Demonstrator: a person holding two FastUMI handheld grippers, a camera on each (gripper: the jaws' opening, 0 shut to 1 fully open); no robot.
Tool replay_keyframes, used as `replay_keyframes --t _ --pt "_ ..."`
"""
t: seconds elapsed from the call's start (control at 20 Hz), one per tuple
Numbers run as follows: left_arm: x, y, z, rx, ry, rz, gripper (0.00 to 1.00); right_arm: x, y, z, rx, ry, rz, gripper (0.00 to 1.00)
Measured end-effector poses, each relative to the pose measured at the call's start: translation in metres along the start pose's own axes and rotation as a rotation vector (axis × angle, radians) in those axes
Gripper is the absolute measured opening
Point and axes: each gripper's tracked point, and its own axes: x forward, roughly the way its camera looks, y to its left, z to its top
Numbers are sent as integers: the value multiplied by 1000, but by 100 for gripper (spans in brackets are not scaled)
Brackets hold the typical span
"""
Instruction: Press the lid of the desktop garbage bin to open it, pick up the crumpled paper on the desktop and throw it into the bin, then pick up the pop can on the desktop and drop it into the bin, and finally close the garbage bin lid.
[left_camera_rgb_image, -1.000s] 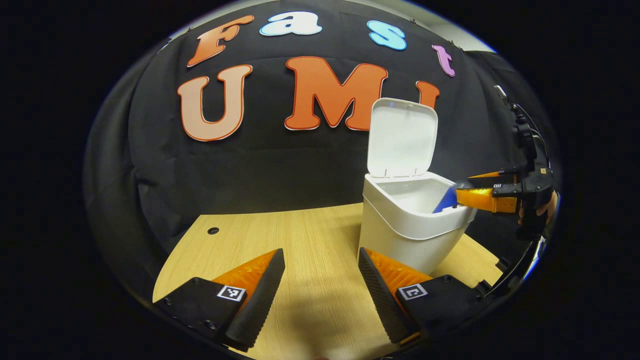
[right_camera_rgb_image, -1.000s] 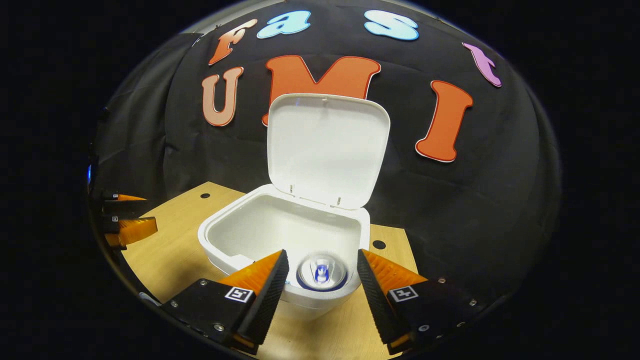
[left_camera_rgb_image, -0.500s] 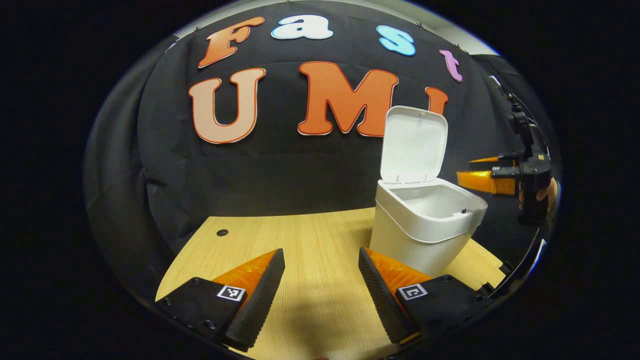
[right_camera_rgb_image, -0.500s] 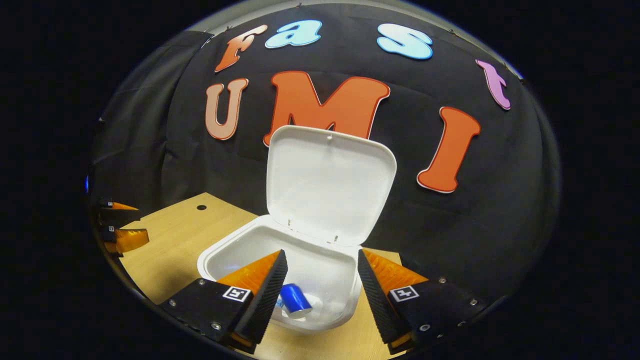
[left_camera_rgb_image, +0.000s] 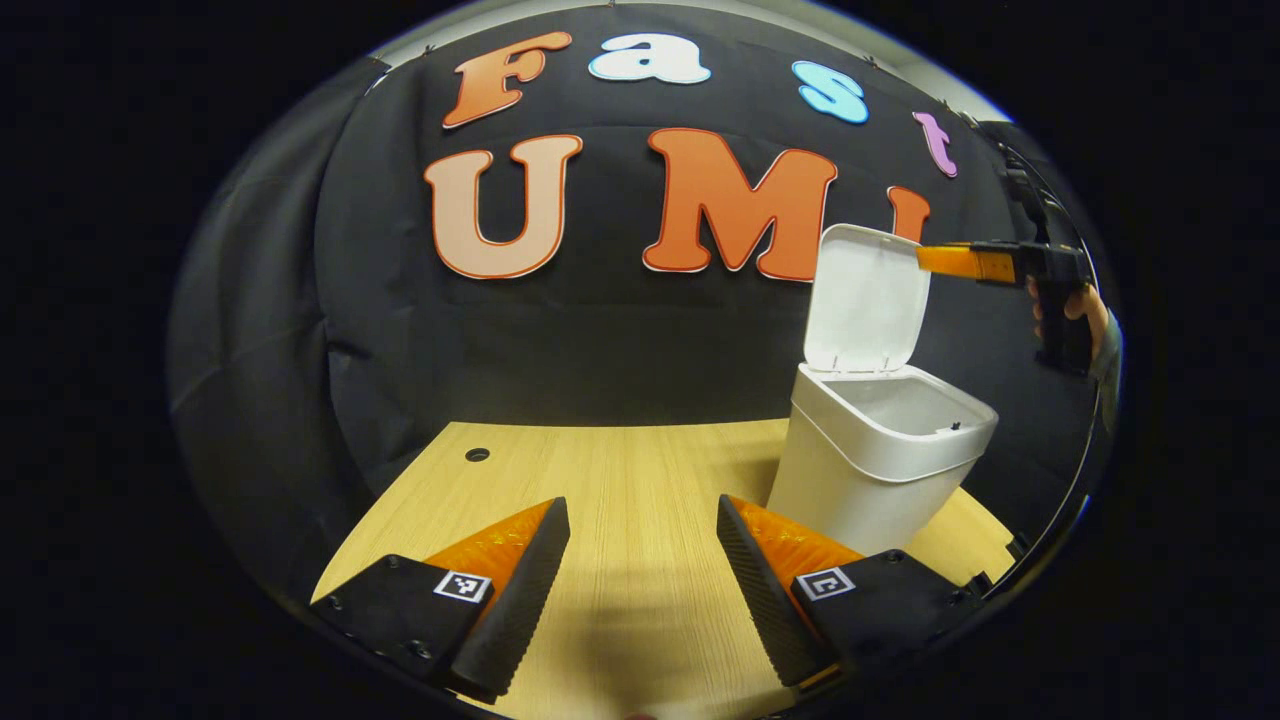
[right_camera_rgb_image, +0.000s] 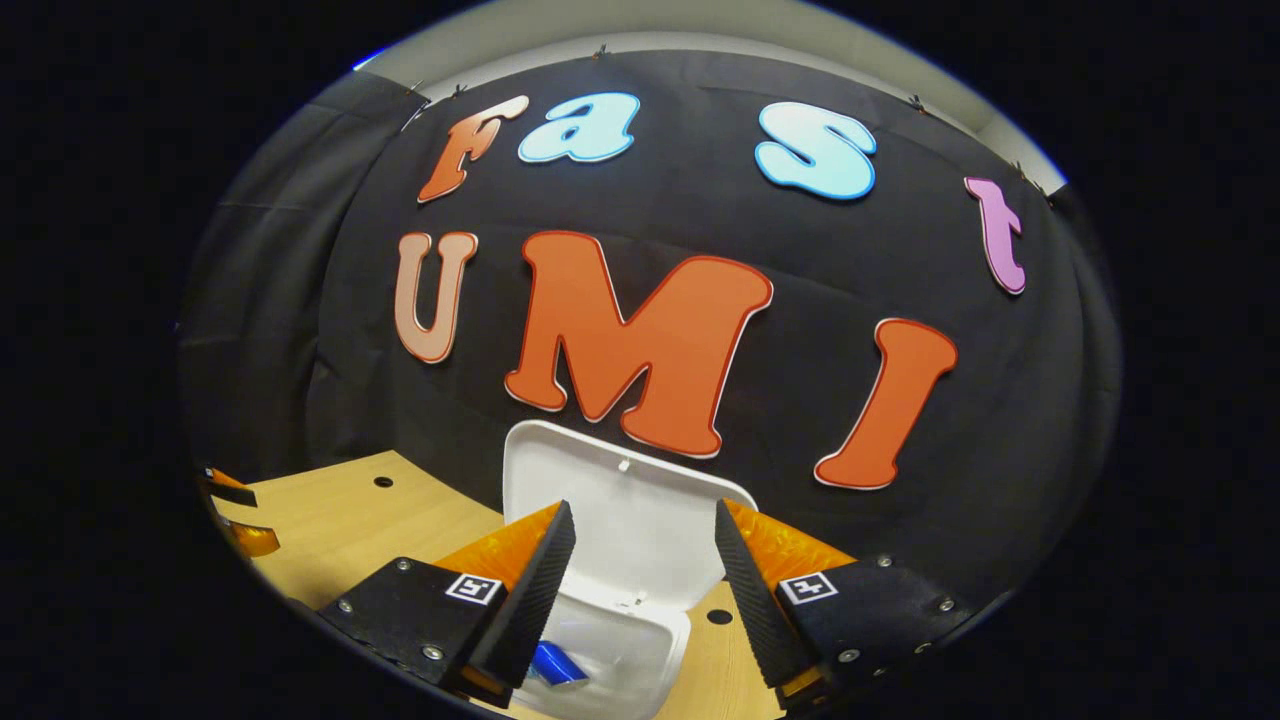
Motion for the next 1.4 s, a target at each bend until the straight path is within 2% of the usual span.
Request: replay_keyframes --t 0.1,0.25,0.3,0.4,0.55,0.6,0.7,0.95,1.0,1.1,1.2,1.4 --pt "-3 6 0 -9 -5 14 93 9 -1 20 2 -37 -3 86" --pt "-6 20 -4 -19 -1 42 95 27 -13 40 -36 -70 -61 85" --pt "-7 24 -5 -24 2 49 93 34 -11 42 -23 -67 -63 85" --pt "-9 32 -7 -31 4 64 95 49 -8 41 2 -47 -55 85" --pt "-10 42 -13 -46 13 81 95 60 -14 25 36 26 -87 85" --pt "-9 45 -14 -51 16 88 95 63 -11 28 68 12 -88 84" --pt "-9 47 -16 -61 21 89 93 61 -7 24 89 23 -89 80" --pt "2 47 -21 -51 37 72 93 53 -2 24 67 48 -53 79" --pt "4 44 -21 -50 38 66 94 39 3 20 71 55 -44 79" --pt "10 36 -21 -35 42 50 92 25 11 13 117 80 -19 79" --pt "13 28 -24 -23 48 28 94 18 25 -6 150 138 19 79" --pt "15 16 -25 -11 62 -6 94 1 43 -42 148 225 45 79"
